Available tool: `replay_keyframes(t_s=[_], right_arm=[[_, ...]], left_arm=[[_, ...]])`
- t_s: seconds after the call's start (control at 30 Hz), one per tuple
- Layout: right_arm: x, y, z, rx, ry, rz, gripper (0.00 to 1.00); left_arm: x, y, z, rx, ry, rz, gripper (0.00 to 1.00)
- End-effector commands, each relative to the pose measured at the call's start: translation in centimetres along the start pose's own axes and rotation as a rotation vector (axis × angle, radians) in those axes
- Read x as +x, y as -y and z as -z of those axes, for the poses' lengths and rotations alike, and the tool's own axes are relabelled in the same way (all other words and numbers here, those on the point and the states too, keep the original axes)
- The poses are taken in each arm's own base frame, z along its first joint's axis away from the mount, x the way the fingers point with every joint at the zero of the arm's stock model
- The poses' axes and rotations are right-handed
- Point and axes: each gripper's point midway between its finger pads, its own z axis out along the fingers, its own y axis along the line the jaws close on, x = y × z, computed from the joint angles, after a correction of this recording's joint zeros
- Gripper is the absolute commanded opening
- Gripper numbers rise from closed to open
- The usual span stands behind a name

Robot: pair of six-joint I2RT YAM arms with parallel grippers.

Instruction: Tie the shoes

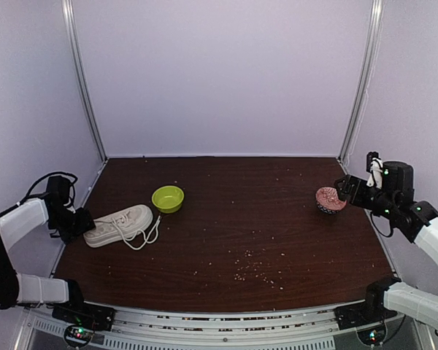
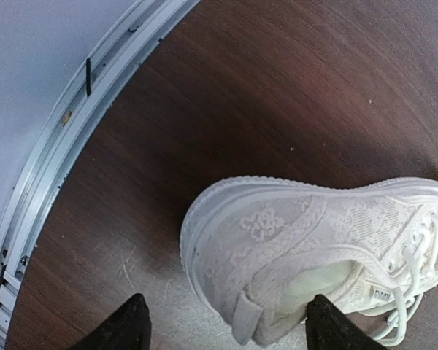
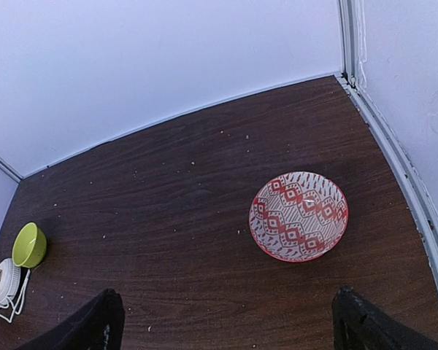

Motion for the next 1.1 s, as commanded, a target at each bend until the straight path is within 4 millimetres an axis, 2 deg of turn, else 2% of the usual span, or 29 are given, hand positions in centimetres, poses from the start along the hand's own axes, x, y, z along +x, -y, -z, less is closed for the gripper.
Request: replay_keyframes(t_s=[0.0, 0.2, 0.27, 0.33, 0.47, 0.5, 0.57, 0.67, 0.77, 0.83, 0.9, 1.03, 1.07], right_arm=[[1.2, -0.1, -0.4, -0.018, -0.038, -0.007, 1.00], [1.6, -0.5, -0.7, -0.042, -0.069, 0.009, 1.00], [1.8, -0.6, -0.8, -0.046, -0.074, 0.010, 1.00], [2.0, -0.6, -0.8, -0.049, -0.079, 0.009, 1.00], [2.4, -0.6, -0.8, -0.056, -0.090, 0.011, 0.99], [2.4, -0.7, -0.7, -0.062, -0.092, 0.015, 1.00], [2.6, -1.0, -0.6, -0.080, -0.103, 0.027, 0.99], [2.9, -2.4, -0.2, -0.157, -0.124, 0.047, 0.99], [2.9, -4.5, 0.5, -0.251, -0.129, 0.056, 0.99], [3.1, -6.1, 0.9, -0.314, -0.130, 0.056, 1.00], [3.1, -8.0, 1.3, -0.380, -0.124, 0.059, 1.00], [3.7, -12.9, 2.2, -0.524, -0.111, 0.079, 1.00], [3.9, -14.9, 2.8, -0.589, -0.098, 0.084, 1.00]], left_arm=[[-1.6, -0.2, -0.1, -0.008, 0.070, 0.038, 0.74], [-2.3, 0.5, -1.3, 0.023, 0.062, 0.029, 0.74], [-2.9, 1.0, -1.6, 0.041, 0.071, 0.027, 0.68], [-3.3, 1.4, -1.9, 0.049, 0.072, 0.021, 0.52], [-4.8, 1.8, -1.1, 0.049, 0.101, 0.017, 0.08], [-5.3, 1.9, -0.4, 0.045, 0.120, 0.019, 0.00], [-6.9, 2.5, 1.6, 0.069, 0.185, 0.017, 0.00], [-9.4, 5.2, 6.5, 0.197, 0.332, -0.041, 0.00], [-10.4, 7.8, 12.1, 0.264, 0.476, -0.130, 0.00], [-10.1, 10.0, 15.1, 0.322, 0.530, -0.183, 0.00], [-9.4, 12.1, 17.2, 0.393, 0.551, -0.211, 0.00], [-7.9, 15.8, 20.3, 0.498, 0.564, -0.235, 0.00], [-7.3, 17.0, 20.8, 0.527, 0.553, -0.232, 0.00]])
